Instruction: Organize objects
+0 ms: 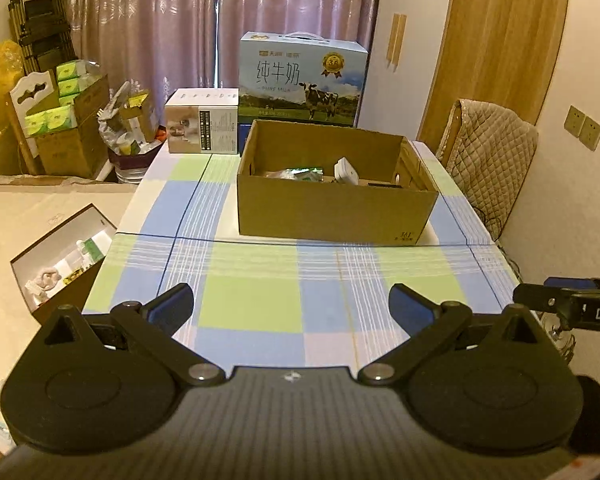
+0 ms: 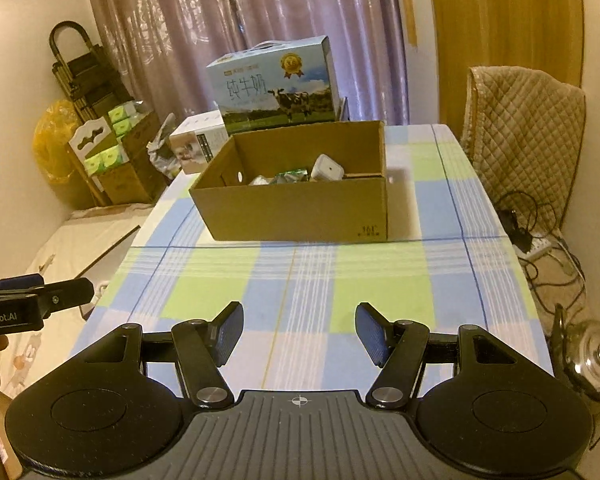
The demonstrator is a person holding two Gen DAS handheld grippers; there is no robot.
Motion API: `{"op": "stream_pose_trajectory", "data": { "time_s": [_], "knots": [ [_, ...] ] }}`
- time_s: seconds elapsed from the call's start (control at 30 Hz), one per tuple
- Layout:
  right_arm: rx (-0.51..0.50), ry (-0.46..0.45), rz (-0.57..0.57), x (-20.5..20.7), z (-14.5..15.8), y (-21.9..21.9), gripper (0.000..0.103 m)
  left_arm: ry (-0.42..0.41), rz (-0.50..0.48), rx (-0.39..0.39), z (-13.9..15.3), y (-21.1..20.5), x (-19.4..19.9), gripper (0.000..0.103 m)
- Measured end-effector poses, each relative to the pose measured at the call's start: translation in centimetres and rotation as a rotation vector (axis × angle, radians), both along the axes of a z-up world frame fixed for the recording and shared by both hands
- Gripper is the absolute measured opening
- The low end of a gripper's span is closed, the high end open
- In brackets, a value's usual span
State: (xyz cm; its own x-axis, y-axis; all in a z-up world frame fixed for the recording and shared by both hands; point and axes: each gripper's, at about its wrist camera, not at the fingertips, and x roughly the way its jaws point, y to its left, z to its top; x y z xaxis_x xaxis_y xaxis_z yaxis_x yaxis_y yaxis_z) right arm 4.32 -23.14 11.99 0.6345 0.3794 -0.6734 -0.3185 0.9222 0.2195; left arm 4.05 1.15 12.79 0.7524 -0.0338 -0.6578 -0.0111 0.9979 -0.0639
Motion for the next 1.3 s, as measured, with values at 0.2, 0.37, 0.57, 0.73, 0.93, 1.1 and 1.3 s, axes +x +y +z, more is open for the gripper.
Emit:
{"op": "stream_pose_trajectory", "data": {
  "time_s": [0.2, 0.37, 0.57, 0.73, 0.93, 1.1, 1.3],
  "knots": [
    [0.000, -0.003, 0.015, -2.3, 0.0, 0.1, 0.059, 0.004, -0.032, 0.014, -0.2, -1.4, -2.3, 0.102],
    [-0.009, -0.009, 0.022, -3.7, 0.0, 0.3, 0.059, 0.008, -0.025, 0.026, -0.4, -2.1, -3.8, 0.102],
    [0.000, -0.004, 0.030, -4.6, 0.2, 0.2, 0.059, 0.018, -0.025, 0.026, -0.6, -2.2, -4.9, 0.102],
    [-0.007, -0.004, 0.028, -4.8, 0.2, 0.1, 0.059, 0.026, -0.027, 0.033, -0.7, -2.3, -5.0, 0.102],
    [-0.016, -0.005, 0.030, -4.9, 0.2, 0.2, 0.059, 0.031, -0.034, 0.033, -1.0, -2.8, -5.1, 0.102],
    [-0.021, -0.007, 0.025, -4.8, 0.2, 0.2, 0.059, 0.043, -0.037, 0.025, -1.3, -3.1, -5.0, 0.102],
    [-0.021, -0.002, 0.025, -4.8, 0.0, 0.2, 0.059, 0.042, -0.033, 0.018, -1.2, -3.1, -4.8, 0.102]
  ]
}}
